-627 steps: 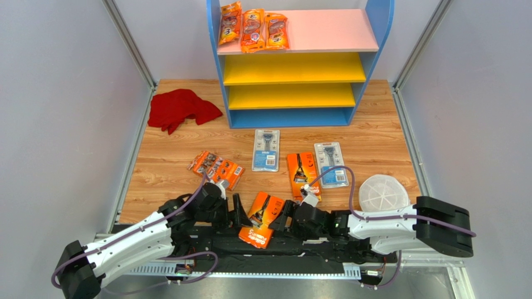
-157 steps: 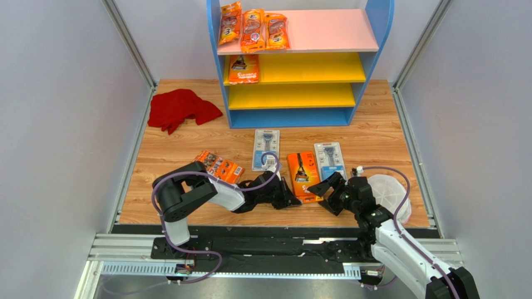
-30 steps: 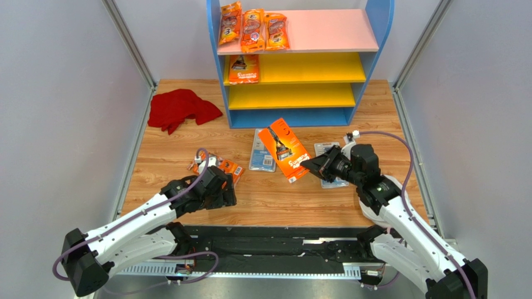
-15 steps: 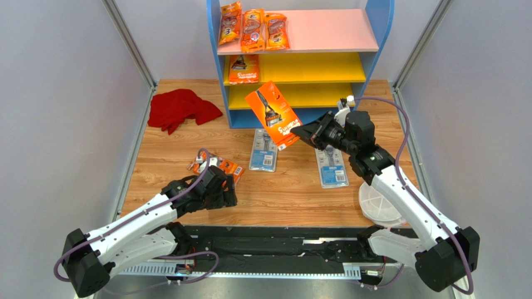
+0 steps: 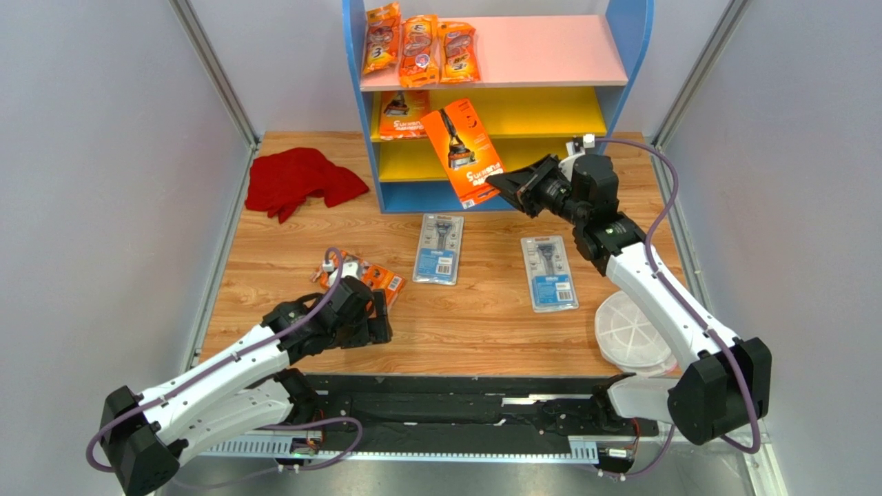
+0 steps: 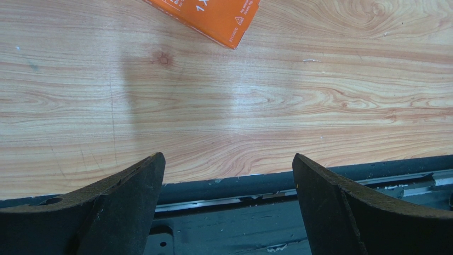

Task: Place and organize the shaving razors onto the shelf

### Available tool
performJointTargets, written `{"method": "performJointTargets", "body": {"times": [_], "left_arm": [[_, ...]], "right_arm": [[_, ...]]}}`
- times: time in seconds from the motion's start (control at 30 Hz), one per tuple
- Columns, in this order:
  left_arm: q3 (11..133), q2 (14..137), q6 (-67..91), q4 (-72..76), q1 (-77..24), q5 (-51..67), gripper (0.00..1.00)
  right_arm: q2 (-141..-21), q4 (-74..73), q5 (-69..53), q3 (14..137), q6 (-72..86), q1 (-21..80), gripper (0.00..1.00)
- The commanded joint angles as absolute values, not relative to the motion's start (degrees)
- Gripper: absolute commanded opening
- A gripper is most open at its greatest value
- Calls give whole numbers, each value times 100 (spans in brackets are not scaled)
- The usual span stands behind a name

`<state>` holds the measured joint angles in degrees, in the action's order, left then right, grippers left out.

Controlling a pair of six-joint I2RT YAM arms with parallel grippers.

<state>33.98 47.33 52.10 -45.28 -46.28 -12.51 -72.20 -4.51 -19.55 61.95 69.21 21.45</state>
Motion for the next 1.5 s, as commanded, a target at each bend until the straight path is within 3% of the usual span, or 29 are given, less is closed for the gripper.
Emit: {"method": "performJointTargets", "body": {"times": [0.0, 0.3, 1.0, 1.47], "left_arm": [[3384, 4650, 5089, -4535, -4597, -1301, 99], [3428, 4693, 5080, -4605, -4597, -1371, 99], [3419, 4307, 5045, -4684, -4597, -1441, 99], [3349, 3692, 4931, -4570, -4597, -1292, 99]], "right_arm": [[-7356, 422, -1854, 6565, 7295, 1978, 0], [-8182, 659, -1916, 7171, 7550, 1600, 0], [-10291, 237, -1556, 9237, 8235, 1740, 0], [-10503, -474, -791, 9563, 8253, 2276, 1]]}}
